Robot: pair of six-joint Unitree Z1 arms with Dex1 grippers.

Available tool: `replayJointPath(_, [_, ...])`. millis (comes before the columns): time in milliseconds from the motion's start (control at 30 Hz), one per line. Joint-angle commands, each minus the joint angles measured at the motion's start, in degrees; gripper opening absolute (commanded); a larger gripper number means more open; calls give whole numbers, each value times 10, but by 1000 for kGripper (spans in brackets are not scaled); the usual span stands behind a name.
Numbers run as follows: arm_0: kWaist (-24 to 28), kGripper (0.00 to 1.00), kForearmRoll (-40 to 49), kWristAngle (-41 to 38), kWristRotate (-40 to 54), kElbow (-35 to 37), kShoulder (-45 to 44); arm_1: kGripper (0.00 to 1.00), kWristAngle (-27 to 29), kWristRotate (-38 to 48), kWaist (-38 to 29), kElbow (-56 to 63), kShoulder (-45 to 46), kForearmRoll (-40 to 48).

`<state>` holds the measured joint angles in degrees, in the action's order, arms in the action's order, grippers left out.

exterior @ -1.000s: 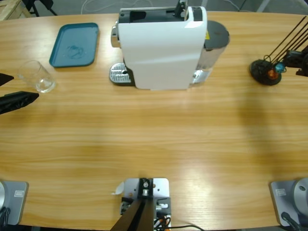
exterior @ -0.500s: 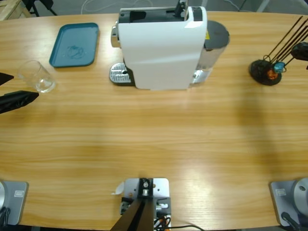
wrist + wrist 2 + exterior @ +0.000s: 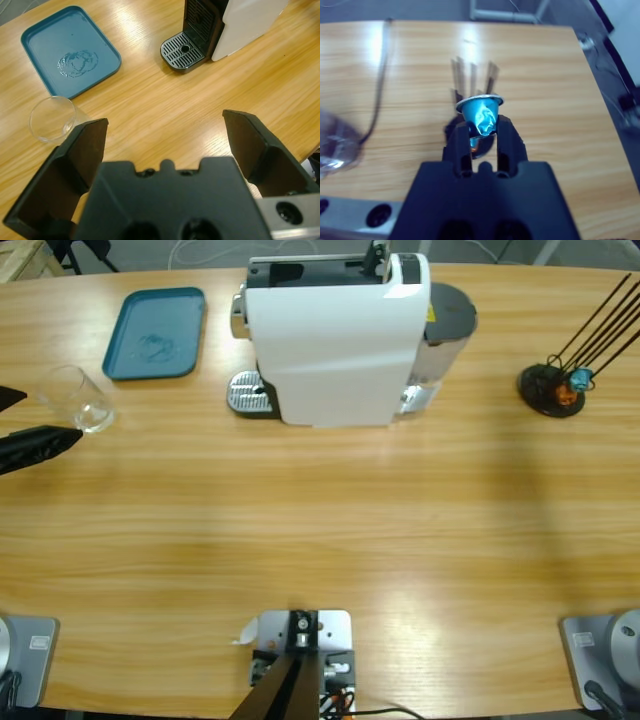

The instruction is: Pour coffee

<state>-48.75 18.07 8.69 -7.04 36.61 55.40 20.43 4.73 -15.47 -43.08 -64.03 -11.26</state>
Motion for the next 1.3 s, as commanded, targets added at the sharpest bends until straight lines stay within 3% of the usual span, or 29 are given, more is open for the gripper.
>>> replayJointPath(33, [-4,987,-5,6,-6,-25,-9,72,-116,-123,-238,-16,59,-66])
replayJointPath(267, [-4,941,-5,7,-6,-25,-6,68,-247,-281,-347,-35,-24,-92])
replayJointPath(500, [-4,941,-5,5,-6,-25,-6,71,-315,-388,-372,-202,-166,-135])
replayJointPath(633, [-4,941,-5,5,-6,-25,-7,71,-318,-440,-373,-313,-256,-170])
replayJointPath(833, [-4,941,-5,5,-6,-26,-8,71,-314,-500,-369,-388,-337,-177])
replayJointPath(1300, [-4,941,-5,5,-6,-26,-6,70,-311,-548,-306,-520,-411,-207])
